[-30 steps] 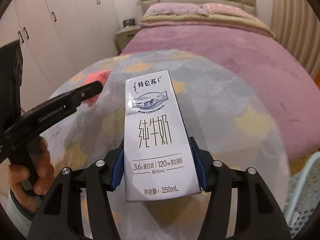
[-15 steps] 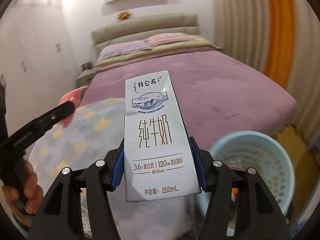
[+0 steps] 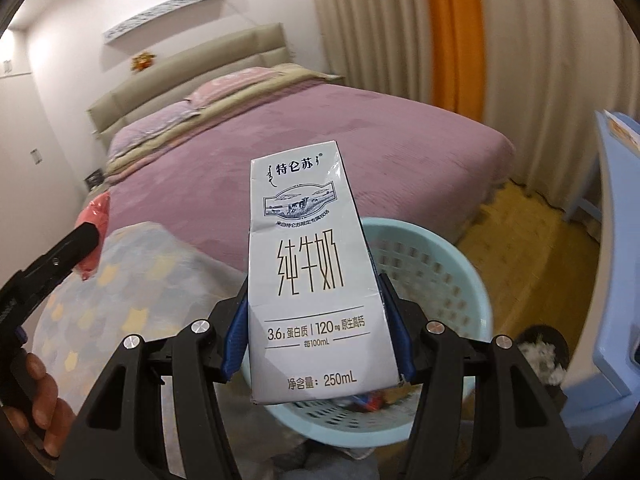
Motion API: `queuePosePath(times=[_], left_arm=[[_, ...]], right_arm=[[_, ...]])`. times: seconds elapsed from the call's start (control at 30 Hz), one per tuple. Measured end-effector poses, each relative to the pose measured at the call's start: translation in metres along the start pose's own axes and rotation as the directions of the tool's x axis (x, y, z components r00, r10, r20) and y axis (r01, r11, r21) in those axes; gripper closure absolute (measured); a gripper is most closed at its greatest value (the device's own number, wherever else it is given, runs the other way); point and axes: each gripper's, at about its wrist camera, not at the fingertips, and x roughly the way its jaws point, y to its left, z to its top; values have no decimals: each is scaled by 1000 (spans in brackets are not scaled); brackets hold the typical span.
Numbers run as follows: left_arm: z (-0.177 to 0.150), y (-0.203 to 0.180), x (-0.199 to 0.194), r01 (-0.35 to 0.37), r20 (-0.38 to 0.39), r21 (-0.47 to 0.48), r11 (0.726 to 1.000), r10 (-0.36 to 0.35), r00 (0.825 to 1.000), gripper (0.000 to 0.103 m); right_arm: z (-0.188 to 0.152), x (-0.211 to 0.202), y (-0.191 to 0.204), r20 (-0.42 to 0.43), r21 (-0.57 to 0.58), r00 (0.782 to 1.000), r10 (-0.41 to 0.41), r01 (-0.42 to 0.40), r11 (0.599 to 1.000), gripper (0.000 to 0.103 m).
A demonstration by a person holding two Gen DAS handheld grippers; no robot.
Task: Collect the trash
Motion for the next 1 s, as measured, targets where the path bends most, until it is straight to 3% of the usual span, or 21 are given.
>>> queuePosePath(times=[0.13, 0.37, 0.47, 0.53, 0.77, 1.0], left_arm=[[-5, -12, 28, 49, -68, 17, 999, -48, 997, 65], [-22, -23, 86, 107, -209, 18, 994, -100, 973, 65], [-28, -24, 98, 115, -239, 19, 993, -108, 965, 52], [-31, -20, 95, 102, -231, 24, 995, -93, 968, 39], [-38, -3, 79, 35, -206, 47, 998, -25, 978, 38], [-42, 8, 43, -97, -99, 79, 992, 104, 990, 38]], right_arm=[[-3, 7, -25, -24, 43, 999, -37, 38, 998, 48], [-7, 20, -45, -56, 67, 996, -69, 73, 995, 48], [-7, 30, -48, -70, 60, 995, -74, 78, 995, 47], [-7, 37, -52, -84, 59, 994, -70, 75, 995, 38], [-10, 42, -54, -75, 65, 995, -59, 64, 996, 35], [-23, 12, -28, 42, -19, 998, -48, 49, 999, 35]])
